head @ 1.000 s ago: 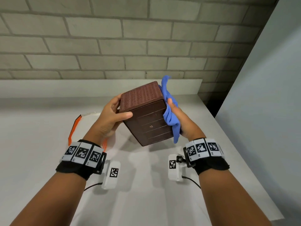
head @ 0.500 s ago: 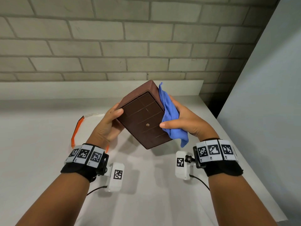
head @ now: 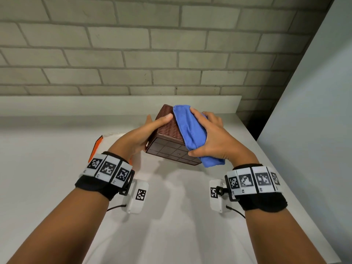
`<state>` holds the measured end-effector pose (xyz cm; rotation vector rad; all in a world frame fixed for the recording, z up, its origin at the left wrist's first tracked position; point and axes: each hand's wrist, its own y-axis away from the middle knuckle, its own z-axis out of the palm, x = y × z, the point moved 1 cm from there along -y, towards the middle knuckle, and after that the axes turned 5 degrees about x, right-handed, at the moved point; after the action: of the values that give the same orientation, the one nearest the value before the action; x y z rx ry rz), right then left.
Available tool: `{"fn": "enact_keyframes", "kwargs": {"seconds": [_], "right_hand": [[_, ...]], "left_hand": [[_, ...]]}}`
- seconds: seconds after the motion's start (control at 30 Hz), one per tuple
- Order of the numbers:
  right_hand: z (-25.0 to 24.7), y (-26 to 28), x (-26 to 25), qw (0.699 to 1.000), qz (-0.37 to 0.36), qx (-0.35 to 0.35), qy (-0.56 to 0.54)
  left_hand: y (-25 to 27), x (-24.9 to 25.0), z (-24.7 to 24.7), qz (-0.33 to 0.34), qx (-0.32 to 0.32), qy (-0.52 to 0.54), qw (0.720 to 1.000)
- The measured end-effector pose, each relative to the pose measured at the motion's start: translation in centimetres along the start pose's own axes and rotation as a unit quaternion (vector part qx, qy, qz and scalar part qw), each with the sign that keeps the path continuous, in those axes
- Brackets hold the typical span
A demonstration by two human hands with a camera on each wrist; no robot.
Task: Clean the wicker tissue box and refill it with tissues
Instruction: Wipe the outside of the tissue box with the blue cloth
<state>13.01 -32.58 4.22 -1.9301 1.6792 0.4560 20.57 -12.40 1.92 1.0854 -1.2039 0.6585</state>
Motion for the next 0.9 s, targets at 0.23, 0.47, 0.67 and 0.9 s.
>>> {"fn": "enact_keyframes", "kwargs": {"seconds": [0.23, 0.47, 0.67, 0.9], "right_hand": [[-0.2, 0.3, -0.3, 1.000, 0.001, -0.014, 0.012], [-0.1, 0.1, -0.4, 0.995, 0.081, -0.026, 0.057], [2.8, -0.6, -3.9, 0.976, 0.011, 0.073, 0.203], [2.0, -1.7, -1.1, 0.974, 0.076, 0.089, 0.196]], "left_hand": [[-0.4, -0.8, -0.1, 0.003, 0.050, 0.042, 0.998], [-0.1, -1.9, 1.3, 0.016, 0.044, 0.100, 0.994], [0.0, -1.8, 2.8, 0.061, 0.016, 0.142, 0.988], [0.5, -2.8, 1.3, 0.044, 0.088, 0.175, 0.980]]}}
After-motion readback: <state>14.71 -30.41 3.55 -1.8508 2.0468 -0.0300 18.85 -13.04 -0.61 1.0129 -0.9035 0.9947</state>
